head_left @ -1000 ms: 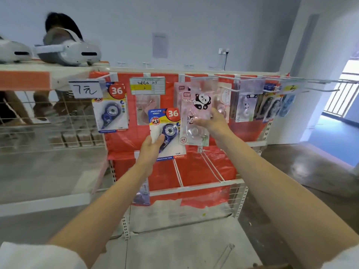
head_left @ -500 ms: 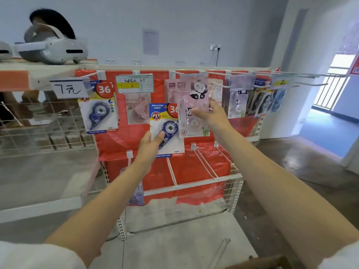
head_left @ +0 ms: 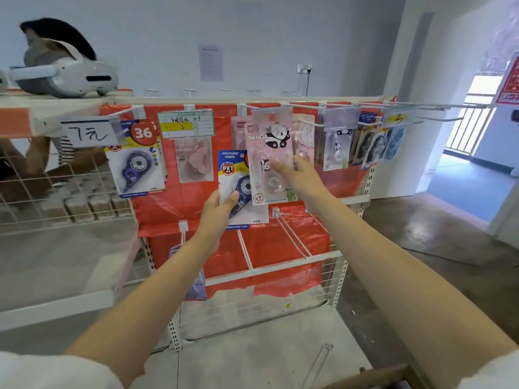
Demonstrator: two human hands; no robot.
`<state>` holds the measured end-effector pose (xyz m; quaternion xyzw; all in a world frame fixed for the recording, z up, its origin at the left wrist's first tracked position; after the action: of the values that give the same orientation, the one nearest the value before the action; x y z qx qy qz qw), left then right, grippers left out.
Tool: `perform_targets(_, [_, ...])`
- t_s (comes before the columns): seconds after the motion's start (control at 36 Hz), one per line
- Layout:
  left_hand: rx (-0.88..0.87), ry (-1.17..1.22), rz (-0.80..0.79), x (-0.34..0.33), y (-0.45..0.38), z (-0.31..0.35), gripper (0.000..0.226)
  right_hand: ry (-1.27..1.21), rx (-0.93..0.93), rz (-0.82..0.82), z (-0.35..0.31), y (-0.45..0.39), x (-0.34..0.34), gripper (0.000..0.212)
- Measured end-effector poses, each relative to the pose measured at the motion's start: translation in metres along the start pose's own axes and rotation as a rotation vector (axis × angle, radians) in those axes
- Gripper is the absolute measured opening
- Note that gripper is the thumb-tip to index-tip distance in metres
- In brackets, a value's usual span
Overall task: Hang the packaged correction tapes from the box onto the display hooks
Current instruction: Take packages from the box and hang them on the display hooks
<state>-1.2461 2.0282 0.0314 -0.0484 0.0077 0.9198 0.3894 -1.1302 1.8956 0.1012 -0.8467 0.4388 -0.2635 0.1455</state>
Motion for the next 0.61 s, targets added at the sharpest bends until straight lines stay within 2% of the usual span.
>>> perform_targets(0.14, [-0.013, -0.006, 0.034, 0.005, 0.000, 0.002, 0.019, 0.084, 0.023, -0.104, -0.011, 0.008, -0.004, 0.044])
perform_targets(0.25, [-0.009, -0.042, 0.128, 0.017, -0.003, 0.001, 0.022, 0.135, -0.004, -0.113, 0.001, 0.010, -0.005, 0.028])
perform_targets(0.33, [-0.009, -0.045, 0.190, 0.026, -0.004, -0.001, 0.024, 0.166, -0.047, -0.115, 0.010, 0.011, -0.007, 0.064])
perform_targets(0.36, [-0.007, -0.042, 0.198, 0.028, -0.004, -0.002, 0.024, 0.174, -0.051, -0.112, 0.012, 0.010, -0.008, 0.070])
perform_targets(0.47, [-0.017, -0.099, 0.231, 0.037, -0.004, -0.002, 0.018, 0.215, -0.065, -0.114, 0.011, 0.000, -0.015, 0.060])
perform_targets(0.61, [-0.009, -0.179, 0.298, 0.056, -0.001, -0.003, 0.013, 0.342, -0.066, -0.068, 0.005, -0.017, -0.026, 0.062])
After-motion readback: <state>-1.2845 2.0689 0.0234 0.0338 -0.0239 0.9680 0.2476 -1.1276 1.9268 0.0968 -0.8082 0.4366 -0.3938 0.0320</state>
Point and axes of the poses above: each hand's wrist, its own y-axis away from the middle knuckle, its own x-axis out of the back of the hand, z = x × y, the point moved 4 cm from there along -y, towards the middle knuckle, and after that the axes turned 11 degrees about x, right-handed, at the moved point
